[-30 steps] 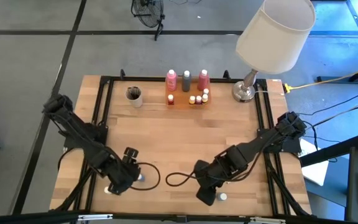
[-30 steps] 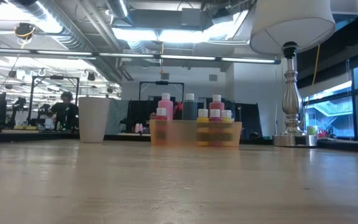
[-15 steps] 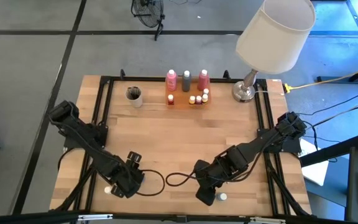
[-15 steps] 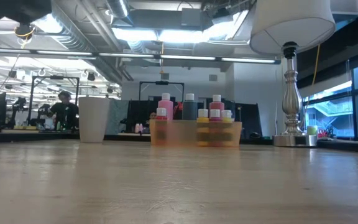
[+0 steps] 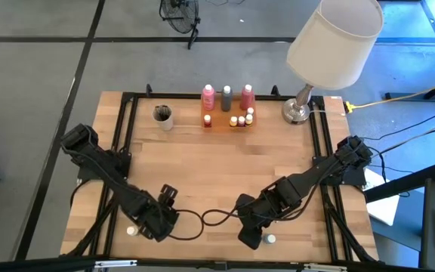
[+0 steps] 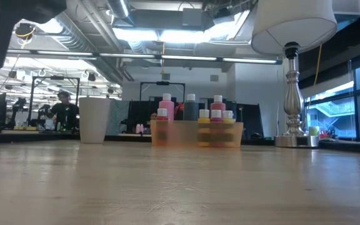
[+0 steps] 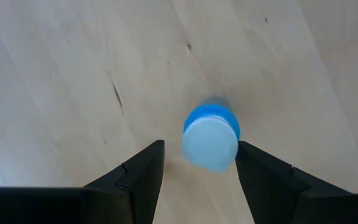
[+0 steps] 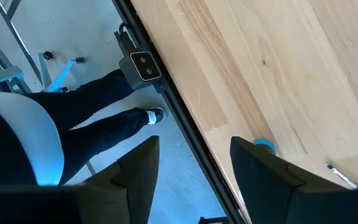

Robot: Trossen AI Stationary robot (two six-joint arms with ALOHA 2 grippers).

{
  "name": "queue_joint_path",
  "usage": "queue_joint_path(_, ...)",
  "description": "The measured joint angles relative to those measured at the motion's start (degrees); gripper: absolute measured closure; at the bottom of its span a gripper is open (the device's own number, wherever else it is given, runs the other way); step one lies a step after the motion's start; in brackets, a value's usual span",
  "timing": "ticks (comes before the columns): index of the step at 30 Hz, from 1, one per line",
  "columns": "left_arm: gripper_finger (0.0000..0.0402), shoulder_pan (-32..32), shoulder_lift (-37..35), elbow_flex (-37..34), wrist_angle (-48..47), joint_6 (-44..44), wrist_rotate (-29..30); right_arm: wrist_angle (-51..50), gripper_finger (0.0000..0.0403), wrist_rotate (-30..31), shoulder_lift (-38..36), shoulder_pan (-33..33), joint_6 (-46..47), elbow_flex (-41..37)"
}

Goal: Pick & Place Paint Supplies
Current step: Put the blue paint bottle into the orange bin

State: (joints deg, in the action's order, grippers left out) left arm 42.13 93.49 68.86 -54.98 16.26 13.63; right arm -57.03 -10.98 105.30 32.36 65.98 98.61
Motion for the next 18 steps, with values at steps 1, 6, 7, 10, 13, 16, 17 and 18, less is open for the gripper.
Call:
queue_joint_path(1, 0.0209, -0.21, 0.0, 0.0, 0.19, -0.12, 0.01, -0.07, 0.0201, 0.0, 0.0, 0.0, -0.04, 0.0)
queue_joint_path(6, 0.021, -1.13, 0.02, 0.0, 1.93, -1.06, -1.96, -0.71, 0.0201, -0.01, 0.0, 0.0, -0.42, 0.0)
queue_joint_path(7, 0.021, -1.13, 0.03, 0.0, 2.46, -1.48, -2.14, -0.74, 0.0201, -0.02, 0.0, 0.0, -0.44, 0.0)
queue_joint_path(10, 0.021, -1.11, 0.05, 0.0, 3.86, -2.46, -2.55, -1.1, 0.0201, -0.02, 0.0, 0.0, -0.43, 0.0)
queue_joint_path(13, 0.021, -1.09, 0.76, 0.0, 4.03, -2.55, -2.72, -1.08, 0.0201, -0.02, 0.0, 0.0, -0.45, 0.0)
queue_joint_path(16, 0.021, -1.13, 2.02, 0.0, 4.01, -3.73, -3.58, -1.08, 0.0201, -0.02, 0.0, 0.0, -0.79, 0.0)
queue_joint_path(17, 0.021, -1.13, 2.46, 0.0, 4.09, -4.32, -3.79, -1.08, 0.0201, 0.03, 0.0, 0.0, -0.85, 0.0)
queue_joint_path(18, 0.021, -1.16, 2.9, 0.0, 4.05, -4.6, -3.4, -1.08, 0.0201, 0.12, 0.0, 0.0, -0.85, 0.0)
